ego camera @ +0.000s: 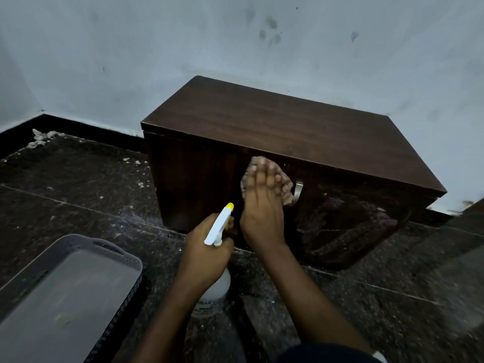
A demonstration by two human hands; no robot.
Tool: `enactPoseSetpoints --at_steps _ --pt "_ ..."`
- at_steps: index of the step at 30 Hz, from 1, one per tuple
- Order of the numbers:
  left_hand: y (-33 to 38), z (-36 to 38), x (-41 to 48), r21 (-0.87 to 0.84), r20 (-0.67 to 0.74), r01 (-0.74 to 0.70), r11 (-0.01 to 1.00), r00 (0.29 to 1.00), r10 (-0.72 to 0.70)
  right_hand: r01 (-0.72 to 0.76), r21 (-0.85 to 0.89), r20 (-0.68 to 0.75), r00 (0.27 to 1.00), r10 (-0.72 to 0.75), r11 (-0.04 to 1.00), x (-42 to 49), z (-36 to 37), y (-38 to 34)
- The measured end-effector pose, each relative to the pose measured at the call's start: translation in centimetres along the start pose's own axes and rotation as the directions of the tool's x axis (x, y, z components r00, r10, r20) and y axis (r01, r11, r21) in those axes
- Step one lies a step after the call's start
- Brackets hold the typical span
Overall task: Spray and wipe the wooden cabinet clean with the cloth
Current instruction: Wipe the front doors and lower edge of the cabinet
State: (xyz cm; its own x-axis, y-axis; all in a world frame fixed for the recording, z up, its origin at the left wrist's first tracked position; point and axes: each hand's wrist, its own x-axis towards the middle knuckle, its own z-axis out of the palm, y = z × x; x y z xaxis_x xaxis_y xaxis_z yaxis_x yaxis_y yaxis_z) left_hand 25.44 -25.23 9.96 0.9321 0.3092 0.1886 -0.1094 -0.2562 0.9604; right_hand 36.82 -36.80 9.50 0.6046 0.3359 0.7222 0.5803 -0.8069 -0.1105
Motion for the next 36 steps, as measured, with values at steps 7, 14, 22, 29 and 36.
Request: enactPoseSetpoints --at_steps 7,14,22,29,36 --pt "0.5 0.2 -0.8 0.021 0.003 0.008 1.0 1.0 -0.008 -0.07 -0.078 -0.062 0.996 0.065 0.995 -1.6 -0.7 0.7" --pt "0.3 -1.3 -0.8 0.015 0.005 0.019 1.0 1.0 -0.019 0.053 0.031 0.054 0.997 -0.055 0.998 0.0 -0.7 -1.2" --pt "0.4 -1.1 -0.8 -0.008 0.023 0.032 0.999 0.999 -0.032 -0.404 0.312 -0.004 0.905 0.426 0.86 -4.9 1.0 -1.0" --pt "-0.2 -1.7 -0.9 -0.044 -0.009 0.057 0.997 0.998 -0.058 -0.328 0.088 0.287 0.913 0.292 0.94 -10.4 3.4 0.6" --pt "-1.8 -2.3 -0.8 0.012 -0.009 0.084 0.996 0.996 -0.084 -0.172 -0.024 0.242 0.955 0.173 0.985 -10.8 5.0 2.9"
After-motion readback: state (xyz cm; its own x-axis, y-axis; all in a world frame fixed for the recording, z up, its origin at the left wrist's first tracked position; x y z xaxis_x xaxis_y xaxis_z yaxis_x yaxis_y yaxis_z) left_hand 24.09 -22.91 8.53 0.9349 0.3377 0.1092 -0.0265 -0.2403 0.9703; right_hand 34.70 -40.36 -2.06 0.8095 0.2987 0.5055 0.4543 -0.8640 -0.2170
